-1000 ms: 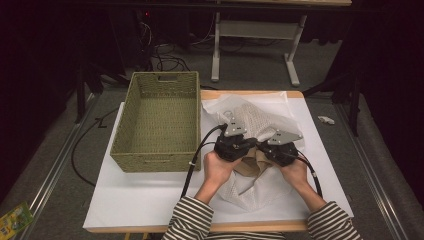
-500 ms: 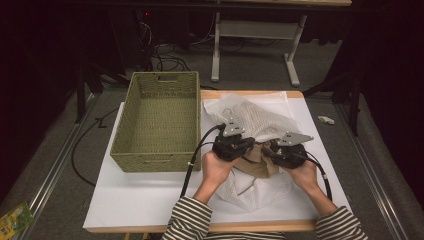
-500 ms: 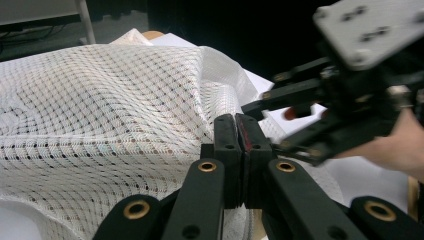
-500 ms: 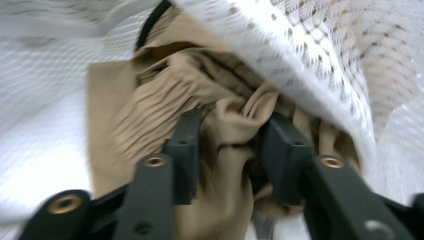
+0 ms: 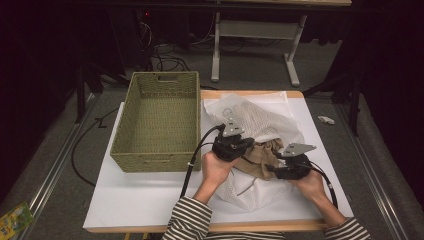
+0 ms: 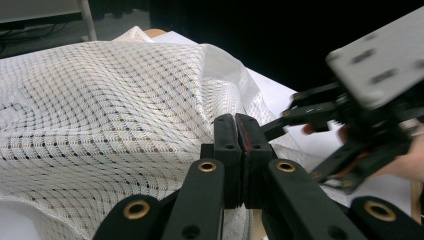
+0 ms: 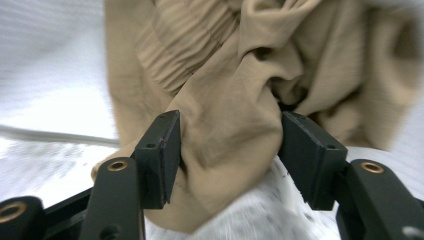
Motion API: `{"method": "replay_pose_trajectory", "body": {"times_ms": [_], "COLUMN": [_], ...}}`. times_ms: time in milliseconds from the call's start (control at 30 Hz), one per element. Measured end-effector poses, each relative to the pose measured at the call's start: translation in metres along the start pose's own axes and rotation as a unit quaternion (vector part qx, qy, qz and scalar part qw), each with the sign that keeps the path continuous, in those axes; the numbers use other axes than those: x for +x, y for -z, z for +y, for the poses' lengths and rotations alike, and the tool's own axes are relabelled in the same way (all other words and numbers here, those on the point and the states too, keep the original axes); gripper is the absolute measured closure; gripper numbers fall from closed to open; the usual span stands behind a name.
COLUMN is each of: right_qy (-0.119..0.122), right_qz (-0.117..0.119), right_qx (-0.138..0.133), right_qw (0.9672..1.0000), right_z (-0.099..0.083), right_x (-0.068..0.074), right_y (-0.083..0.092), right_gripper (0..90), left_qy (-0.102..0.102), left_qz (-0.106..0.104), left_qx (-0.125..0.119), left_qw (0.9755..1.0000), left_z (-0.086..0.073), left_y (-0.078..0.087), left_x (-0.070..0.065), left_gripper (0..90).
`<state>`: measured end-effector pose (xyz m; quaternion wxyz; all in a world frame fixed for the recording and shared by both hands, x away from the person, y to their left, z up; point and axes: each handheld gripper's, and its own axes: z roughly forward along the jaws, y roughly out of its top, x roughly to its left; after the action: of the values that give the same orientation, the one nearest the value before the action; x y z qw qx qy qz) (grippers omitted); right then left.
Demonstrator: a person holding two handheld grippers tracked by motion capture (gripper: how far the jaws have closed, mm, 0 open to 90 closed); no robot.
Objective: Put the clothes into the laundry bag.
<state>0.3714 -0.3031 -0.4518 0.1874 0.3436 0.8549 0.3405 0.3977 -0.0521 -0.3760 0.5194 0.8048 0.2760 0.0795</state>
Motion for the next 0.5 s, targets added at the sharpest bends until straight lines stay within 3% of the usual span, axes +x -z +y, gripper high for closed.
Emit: {"method": "replay_pose_trajectory", "body": {"times_ms": [67, 133, 200, 367, 500], "right_qy": [0.006, 0.016, 0.023, 0.044, 0.046], "right_qz": [0.0, 0.0, 0.001, -0.014, -0.023], "right_qx": [0.011, 0.012, 0.006, -0.029, -0.046], "right_qw": [0.9999, 0.9998, 0.9997, 0.9985, 0.9976], "right_z": [0.002, 0.004, 0.007, 0.022, 0.033], "right_x": [0.001, 0.004, 0.007, 0.013, 0.015], "right_y": [-0.011, -0.018, -0.018, -0.01, -0.01], "right_gripper": [56.4, 73.3, 81.3, 86.9, 87.2], "left_qy": [0.0, 0.001, 0.001, 0.0, 0.0], "left_qz": [0.0, -0.001, -0.001, -0.004, -0.004], "left_qx": [0.001, 0.0, 0.0, -0.001, -0.003], "left_qw": [1.0, 1.0, 1.0, 1.0, 1.0], "left_z": [0.0, 0.0, 0.0, 0.0, 0.0], "left_y": [0.0, 0.0, 0.0, -0.001, 0.001], "left_x": [0.0, 0.0, -0.001, -0.001, -0.001], "left_gripper": [88.8, 88.8, 88.8, 88.8, 88.8]}}
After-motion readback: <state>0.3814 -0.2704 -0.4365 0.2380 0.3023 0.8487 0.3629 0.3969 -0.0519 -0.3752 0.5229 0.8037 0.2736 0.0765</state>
